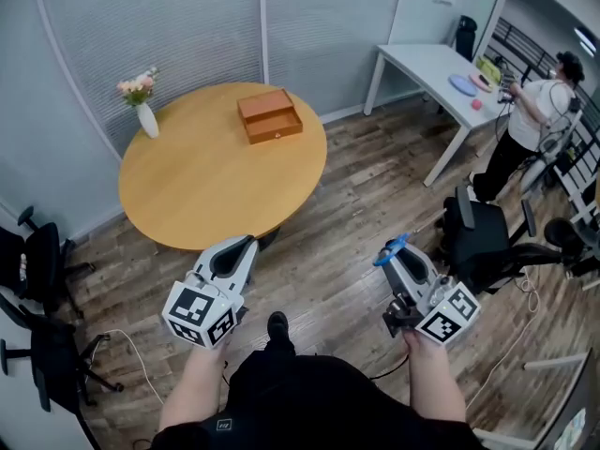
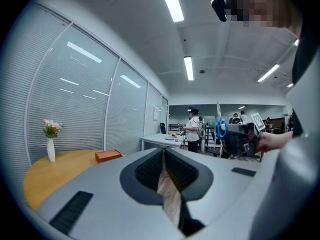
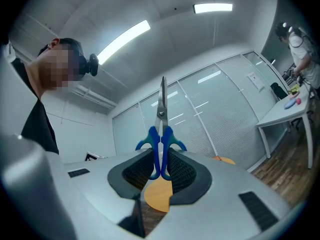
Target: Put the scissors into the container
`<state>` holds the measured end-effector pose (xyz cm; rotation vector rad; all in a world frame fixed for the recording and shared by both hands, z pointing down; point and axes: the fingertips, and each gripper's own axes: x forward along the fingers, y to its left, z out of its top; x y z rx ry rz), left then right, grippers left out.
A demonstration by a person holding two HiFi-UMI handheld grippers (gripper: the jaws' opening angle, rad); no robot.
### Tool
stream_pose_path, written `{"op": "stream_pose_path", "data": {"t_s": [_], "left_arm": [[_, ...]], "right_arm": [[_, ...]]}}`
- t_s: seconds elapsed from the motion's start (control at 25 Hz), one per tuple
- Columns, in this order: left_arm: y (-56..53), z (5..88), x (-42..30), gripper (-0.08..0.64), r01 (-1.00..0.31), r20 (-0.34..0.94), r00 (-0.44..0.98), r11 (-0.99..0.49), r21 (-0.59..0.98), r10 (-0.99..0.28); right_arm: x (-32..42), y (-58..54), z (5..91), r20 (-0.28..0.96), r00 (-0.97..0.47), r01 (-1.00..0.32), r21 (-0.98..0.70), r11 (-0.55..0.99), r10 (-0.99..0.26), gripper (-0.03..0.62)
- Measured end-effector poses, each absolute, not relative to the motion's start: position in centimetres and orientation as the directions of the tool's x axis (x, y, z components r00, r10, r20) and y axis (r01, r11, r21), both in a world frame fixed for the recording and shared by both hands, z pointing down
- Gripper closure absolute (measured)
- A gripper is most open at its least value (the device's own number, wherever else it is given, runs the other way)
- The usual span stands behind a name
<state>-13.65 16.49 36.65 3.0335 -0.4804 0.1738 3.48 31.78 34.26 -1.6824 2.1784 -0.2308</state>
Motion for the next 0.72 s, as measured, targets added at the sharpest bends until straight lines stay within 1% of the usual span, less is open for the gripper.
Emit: {"op": "stream_pose_path", "data": {"t_s": [0.32,0.52,0.72], "left_arm": [[6.7,36.9,-11.6,0.534,-0.307,0.109,0.948,-0.949,0.073,-0.298],[1.1,35.5,-11.8,0.534,-0.315,0.069,0.948,-0.947,0.067,-0.31],[-2.4,36.2,-11.8,0.534,-0.33,0.081,0.943,-0.941,0.079,-0.324]], "right_arm": [[5.8,21.7,34.3,-0.162,-0.207,-0.893,-0.373,0.254,-0.965,0.497],[5.3,15.1,33.2,-0.172,-0.232,-0.888,-0.364,0.281,-0.957,0.498],[5.7,10.9,33.7,-0.149,-0.257,-0.882,-0.368,0.295,-0.955,0.497]]}}
